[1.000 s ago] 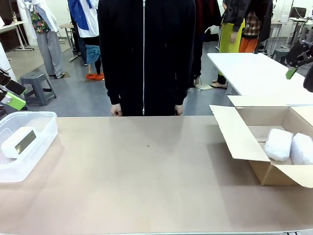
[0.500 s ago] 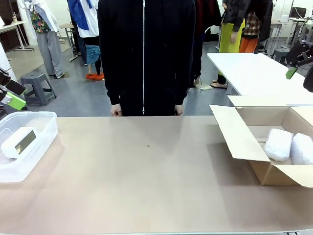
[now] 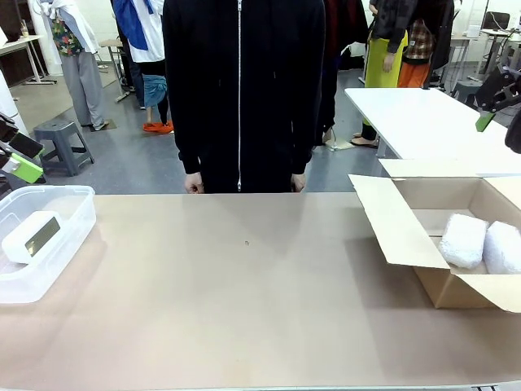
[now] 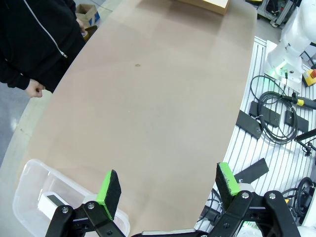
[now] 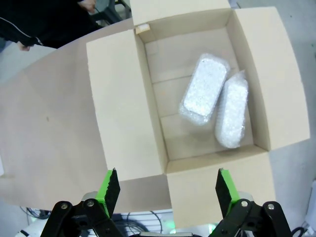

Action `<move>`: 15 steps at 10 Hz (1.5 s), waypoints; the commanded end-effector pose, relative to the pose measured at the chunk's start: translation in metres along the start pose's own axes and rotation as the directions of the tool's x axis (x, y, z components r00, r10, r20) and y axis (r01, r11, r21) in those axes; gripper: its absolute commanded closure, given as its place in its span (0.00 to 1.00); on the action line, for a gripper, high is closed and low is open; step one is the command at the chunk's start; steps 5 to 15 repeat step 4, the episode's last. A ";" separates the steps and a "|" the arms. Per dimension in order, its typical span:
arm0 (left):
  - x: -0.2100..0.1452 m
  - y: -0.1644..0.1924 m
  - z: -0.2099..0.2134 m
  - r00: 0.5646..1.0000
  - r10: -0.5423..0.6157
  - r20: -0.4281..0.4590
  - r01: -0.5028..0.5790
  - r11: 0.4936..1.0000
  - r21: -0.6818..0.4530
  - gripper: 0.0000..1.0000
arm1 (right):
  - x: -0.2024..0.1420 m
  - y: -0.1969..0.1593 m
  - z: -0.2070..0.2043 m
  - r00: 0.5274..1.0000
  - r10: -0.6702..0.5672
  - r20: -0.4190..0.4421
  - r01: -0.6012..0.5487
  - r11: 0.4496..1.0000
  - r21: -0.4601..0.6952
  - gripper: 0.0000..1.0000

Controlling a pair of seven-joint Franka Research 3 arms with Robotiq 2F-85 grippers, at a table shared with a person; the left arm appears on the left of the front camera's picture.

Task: Separate and place wrapped and unwrapped clocks.
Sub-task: If the picked Digital clock is wrapped, place it in the Package Box ; if not, place it in the Organizing box.

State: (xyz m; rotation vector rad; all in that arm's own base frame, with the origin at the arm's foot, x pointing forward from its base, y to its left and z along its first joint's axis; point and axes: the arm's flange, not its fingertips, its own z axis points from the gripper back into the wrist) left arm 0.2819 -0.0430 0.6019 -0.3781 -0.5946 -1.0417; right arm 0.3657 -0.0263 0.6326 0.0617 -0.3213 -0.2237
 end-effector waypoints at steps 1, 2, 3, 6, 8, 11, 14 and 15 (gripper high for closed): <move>0.000 -0.001 -0.001 1.000 0.003 0.011 -0.003 1.000 -0.013 0.00 | -0.001 0.000 0.001 1.000 0.002 -0.003 -0.002 1.000 0.000 0.00; 0.000 -0.001 -0.001 1.000 0.003 0.011 -0.003 1.000 -0.013 0.00 | -0.001 0.000 0.001 1.000 0.002 -0.003 -0.002 1.000 0.000 0.00; 0.000 -0.001 -0.001 1.000 0.003 0.011 -0.003 1.000 -0.013 0.00 | -0.001 0.000 0.001 1.000 0.002 -0.003 -0.002 1.000 0.000 0.00; 0.000 -0.001 -0.001 1.000 0.003 0.011 -0.003 1.000 -0.013 0.00 | -0.001 0.000 0.001 1.000 0.002 -0.003 -0.002 1.000 0.000 0.00; 0.000 -0.001 -0.001 1.000 0.003 0.011 -0.003 1.000 -0.013 0.00 | -0.001 0.000 0.001 1.000 0.002 -0.003 -0.002 1.000 0.000 0.00; 0.000 -0.001 -0.001 1.000 0.003 0.011 -0.003 1.000 -0.013 0.00 | -0.001 0.000 0.001 1.000 0.002 -0.003 -0.002 1.000 0.000 0.00; 0.000 -0.001 -0.001 1.000 0.003 0.011 -0.003 1.000 -0.013 0.00 | -0.001 0.000 0.001 1.000 0.002 -0.003 -0.002 1.000 0.000 0.00; 0.000 -0.001 -0.001 1.000 0.003 0.011 -0.003 1.000 -0.013 0.00 | -0.001 0.000 0.001 1.000 0.002 -0.003 -0.002 1.000 0.000 0.00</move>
